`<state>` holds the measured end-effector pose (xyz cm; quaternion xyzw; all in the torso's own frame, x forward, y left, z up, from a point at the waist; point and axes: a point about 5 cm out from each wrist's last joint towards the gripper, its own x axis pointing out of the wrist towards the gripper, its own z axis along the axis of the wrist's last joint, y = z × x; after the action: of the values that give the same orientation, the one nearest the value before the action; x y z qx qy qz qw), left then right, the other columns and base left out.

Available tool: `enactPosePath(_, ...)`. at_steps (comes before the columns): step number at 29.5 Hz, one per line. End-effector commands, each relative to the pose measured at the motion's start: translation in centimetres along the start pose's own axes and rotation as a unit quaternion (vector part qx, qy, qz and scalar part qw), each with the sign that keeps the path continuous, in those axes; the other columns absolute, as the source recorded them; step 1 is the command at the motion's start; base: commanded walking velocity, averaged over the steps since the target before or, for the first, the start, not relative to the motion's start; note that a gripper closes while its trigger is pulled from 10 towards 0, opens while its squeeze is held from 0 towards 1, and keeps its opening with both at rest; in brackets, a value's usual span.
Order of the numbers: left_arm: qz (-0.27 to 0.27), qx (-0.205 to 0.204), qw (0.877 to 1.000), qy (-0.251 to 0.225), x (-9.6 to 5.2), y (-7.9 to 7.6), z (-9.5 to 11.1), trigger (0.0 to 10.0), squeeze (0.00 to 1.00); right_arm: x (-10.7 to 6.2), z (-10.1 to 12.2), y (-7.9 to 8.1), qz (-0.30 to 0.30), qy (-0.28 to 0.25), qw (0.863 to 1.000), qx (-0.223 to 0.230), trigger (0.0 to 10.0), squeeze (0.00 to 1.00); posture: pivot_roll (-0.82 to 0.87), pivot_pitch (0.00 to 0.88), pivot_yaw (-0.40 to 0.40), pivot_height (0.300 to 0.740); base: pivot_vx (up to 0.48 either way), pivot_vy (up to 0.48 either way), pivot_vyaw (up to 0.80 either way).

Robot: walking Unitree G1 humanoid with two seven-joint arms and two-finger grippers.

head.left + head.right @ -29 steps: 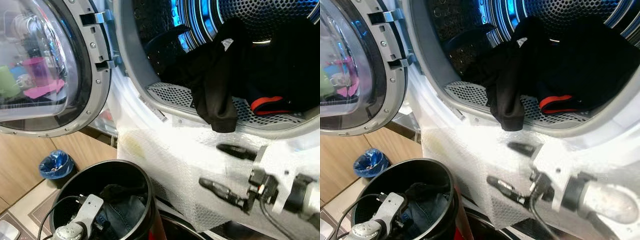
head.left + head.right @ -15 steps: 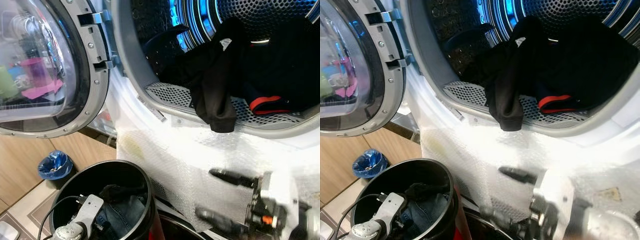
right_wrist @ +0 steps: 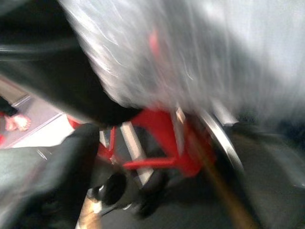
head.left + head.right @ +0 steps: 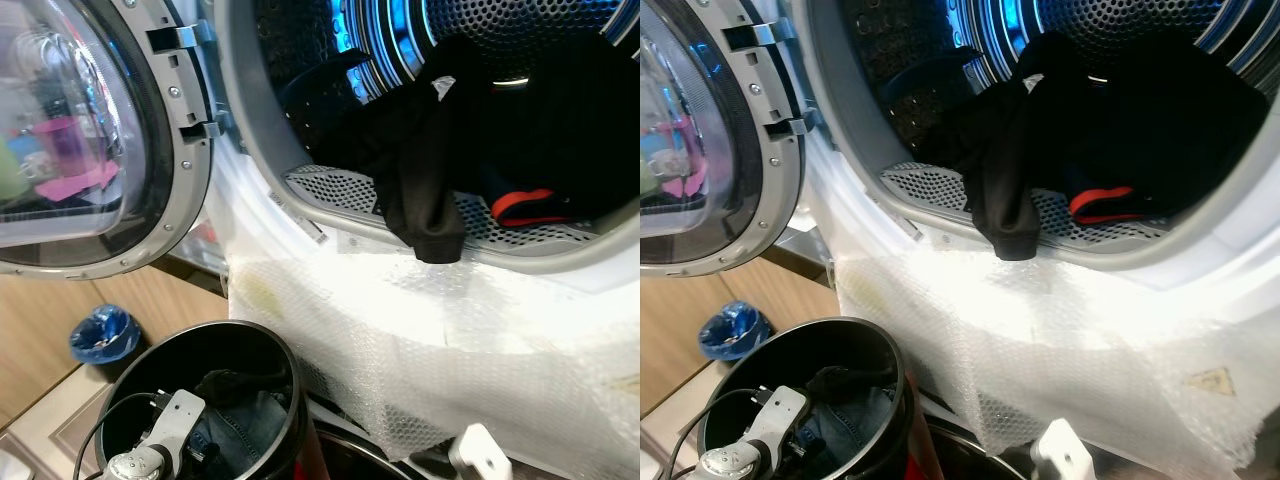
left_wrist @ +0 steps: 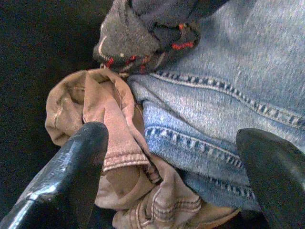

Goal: Clothes washing

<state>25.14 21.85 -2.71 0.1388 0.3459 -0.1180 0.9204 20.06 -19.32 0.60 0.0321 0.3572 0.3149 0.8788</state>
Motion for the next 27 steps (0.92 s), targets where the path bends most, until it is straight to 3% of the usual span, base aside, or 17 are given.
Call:
enactPosePath(1,-0.049,-0.040,0.996,0.060,-0.3,-3.9,-3.9,10.0,0.00,0.6,-2.2,-0.9,-0.050,0.022,0.998,0.032,10.0,0.00,-0.03,0.069,-0.040,0.740,0.000,0.000,0.00)
enactPosePath(4,-0.051,-0.038,0.997,0.052,-0.3,-3.7,-3.8,10.0,0.00,1.7,-4.2,-0.9,-0.073,0.045,0.994,0.066,10.0,0.00,-0.02,0.064,-0.040,0.740,0.000,0.000,0.00)
enactPosePath(5,-0.049,-0.036,0.997,0.049,-0.4,-3.6,-3.8,10.0,0.00,2.3,-5.8,-0.7,-0.082,0.069,0.991,0.086,10.0,0.00,-0.01,0.061,-0.039,0.740,0.000,0.000,0.00)
enactPosePath(10,-0.045,-0.035,0.998,0.037,-0.8,-3.4,-4.0,10.0,0.00,2.7,-9.6,-0.7,-0.163,0.145,0.967,0.131,10.0,0.00,-0.01,0.049,-0.034,0.740,0.000,0.000,0.00)
enactPosePath(12,-0.046,-0.034,0.998,0.034,-0.9,-3.5,-4.1,10.0,0.00,2.7,-10.4,-0.4,-0.169,0.154,0.962,0.147,10.0,0.00,0.00,0.047,-0.032,0.740,0.000,0.000,0.00)
enactPosePath(14,-0.049,-0.032,0.998,0.032,-1.0,-3.7,-4.2,10.0,0.00,2.6,-11.5,0.2,-0.165,0.178,0.959,0.146,10.0,0.00,0.00,0.043,-0.030,0.740,0.000,0.000,0.00)
enactPosePath(15,-0.053,-0.028,0.998,0.023,-1.2,-3.8,-4.3,10.0,0.00,2.3,-13.1,1.0,-0.168,0.222,0.951,0.135,10.0,0.00,-0.01,0.038,-0.023,0.740,0.000,0.000,0.00)
enactPosePath(16,-0.053,-0.028,0.998,0.023,-1.2,-3.8,-4.3,10.0,0.00,2.3,-13.1,1.0,-0.168,0.222,0.951,0.135,10.0,0.00,-0.01,0.038,-0.023,0.740,0.000,0.000,0.00)
enactPosePath(19,-0.027,-0.032,0.999,-0.034,-1.8,-2.9,-3.0,10.0,0.00,1.8,-14.9,1.8,-0.182,0.271,0.938,0.117,10.0,0.00,0.00,0.032,-0.019,0.740,0.000,0.000,0.00)
enactPosePath(21,-0.015,-0.038,0.993,-0.115,-3.1,-2.2,-0.9,10.0,0.00,1.8,-15.3,2.3,-0.192,0.273,0.934,0.130,10.0,0.00,0.01,0.028,-0.013,0.740,0.000,0.000,0.00)
enactPosePath(24,-0.021,-0.055,0.981,-0.186,-4.9,-2.5,1.1,10.0,0.00,2.1,-15.2,2.5,-0.182,0.269,0.938,0.125,10.0,0.00,0.01,0.026,-0.009,0.740,0.000,0.000,0.00)
enactPosePath(27,-0.011,-0.041,0.965,-0.260,-7.5,-3.0,3.1,10.0,0.00,2.6,-15.0,3.0,-0.168,0.255,0.943,0.130,10.0,0.00,0.02,0.025,-0.003,0.740,0.000,0.000,0.00)
